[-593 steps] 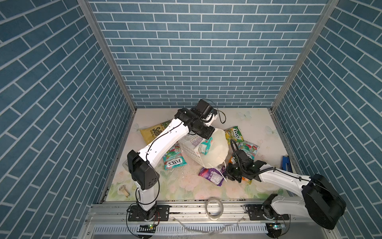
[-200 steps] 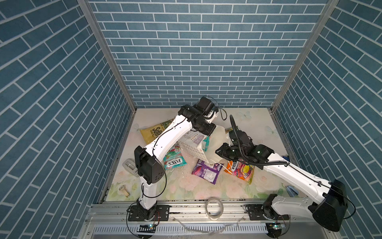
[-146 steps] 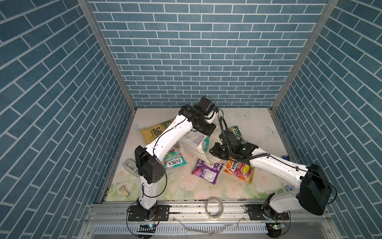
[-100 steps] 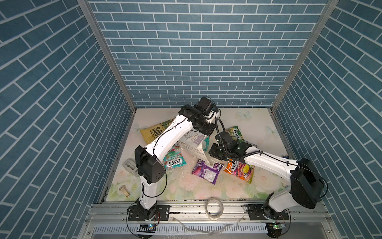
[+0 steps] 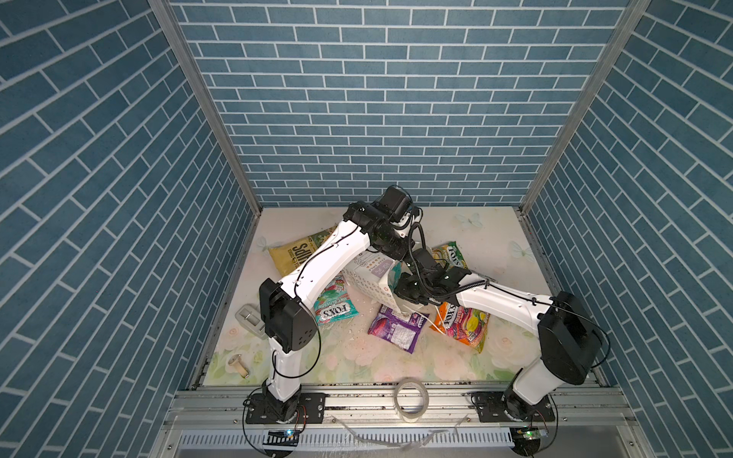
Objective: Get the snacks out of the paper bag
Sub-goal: 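Reach the right gripper back into the bag toward the teal packet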
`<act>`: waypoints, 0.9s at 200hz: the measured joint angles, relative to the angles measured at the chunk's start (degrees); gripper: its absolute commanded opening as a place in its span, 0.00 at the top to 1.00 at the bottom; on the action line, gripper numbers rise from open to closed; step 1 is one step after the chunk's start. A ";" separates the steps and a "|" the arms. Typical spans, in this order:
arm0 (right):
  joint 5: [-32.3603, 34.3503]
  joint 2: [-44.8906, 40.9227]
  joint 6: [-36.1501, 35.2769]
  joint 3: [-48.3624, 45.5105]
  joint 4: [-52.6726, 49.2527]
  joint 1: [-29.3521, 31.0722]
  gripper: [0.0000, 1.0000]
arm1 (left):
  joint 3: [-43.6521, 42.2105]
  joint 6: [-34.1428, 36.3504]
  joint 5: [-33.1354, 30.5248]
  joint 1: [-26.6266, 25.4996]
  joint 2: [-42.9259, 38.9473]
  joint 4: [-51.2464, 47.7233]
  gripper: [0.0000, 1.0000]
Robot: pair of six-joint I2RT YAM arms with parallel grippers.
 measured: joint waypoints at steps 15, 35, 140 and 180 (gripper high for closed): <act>0.59 0.44 0.00 0.39 -0.20 0.00 0.72 | -0.66 0.02 0.37 0.00 -0.20 0.46 1.00; 1.60 0.81 0.00 0.66 -0.28 0.00 0.71 | -1.81 0.28 0.98 0.15 -0.68 1.51 1.00; 3.34 4.68 -1.55 2.43 1.64 0.26 0.69 | -5.20 2.45 2.14 1.07 -3.19 3.61 1.00; 2.23 5.42 -1.55 2.38 3.34 0.59 0.69 | -4.52 2.60 2.01 1.07 -2.78 3.21 1.00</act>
